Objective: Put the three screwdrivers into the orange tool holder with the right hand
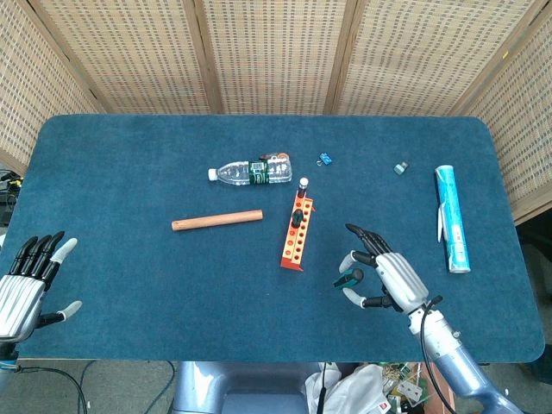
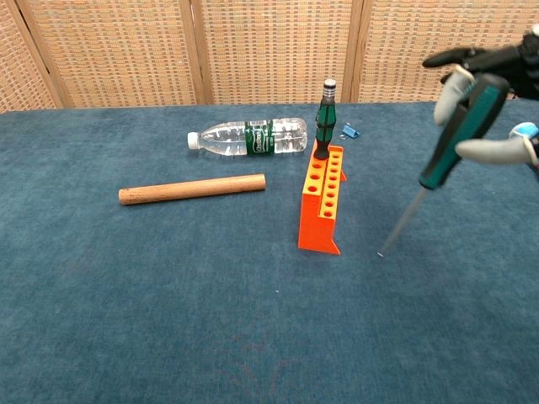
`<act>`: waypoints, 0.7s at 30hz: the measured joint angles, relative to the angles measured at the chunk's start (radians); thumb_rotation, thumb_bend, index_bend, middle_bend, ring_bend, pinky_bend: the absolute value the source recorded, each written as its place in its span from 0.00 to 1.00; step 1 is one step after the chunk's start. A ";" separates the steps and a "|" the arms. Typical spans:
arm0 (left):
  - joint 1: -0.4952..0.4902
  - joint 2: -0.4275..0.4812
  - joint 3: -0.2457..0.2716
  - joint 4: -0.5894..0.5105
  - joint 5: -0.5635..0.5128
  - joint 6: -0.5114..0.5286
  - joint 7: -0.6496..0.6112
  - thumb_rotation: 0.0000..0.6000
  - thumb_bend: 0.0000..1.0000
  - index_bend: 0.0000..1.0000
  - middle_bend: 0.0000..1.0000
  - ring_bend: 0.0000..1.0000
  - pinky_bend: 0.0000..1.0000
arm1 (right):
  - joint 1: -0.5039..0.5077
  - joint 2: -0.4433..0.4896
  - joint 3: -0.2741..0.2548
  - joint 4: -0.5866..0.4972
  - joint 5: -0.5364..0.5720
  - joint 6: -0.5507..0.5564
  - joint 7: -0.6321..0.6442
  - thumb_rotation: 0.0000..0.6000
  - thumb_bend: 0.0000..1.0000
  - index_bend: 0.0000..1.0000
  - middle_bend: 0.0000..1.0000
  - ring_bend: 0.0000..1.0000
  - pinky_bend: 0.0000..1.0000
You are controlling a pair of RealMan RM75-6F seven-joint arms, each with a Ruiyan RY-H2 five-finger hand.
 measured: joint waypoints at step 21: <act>-0.007 -0.002 -0.012 0.001 -0.025 -0.013 0.004 1.00 0.00 0.00 0.00 0.00 0.00 | 0.125 0.011 0.137 -0.080 0.194 -0.052 -0.179 1.00 0.41 0.64 0.01 0.00 0.00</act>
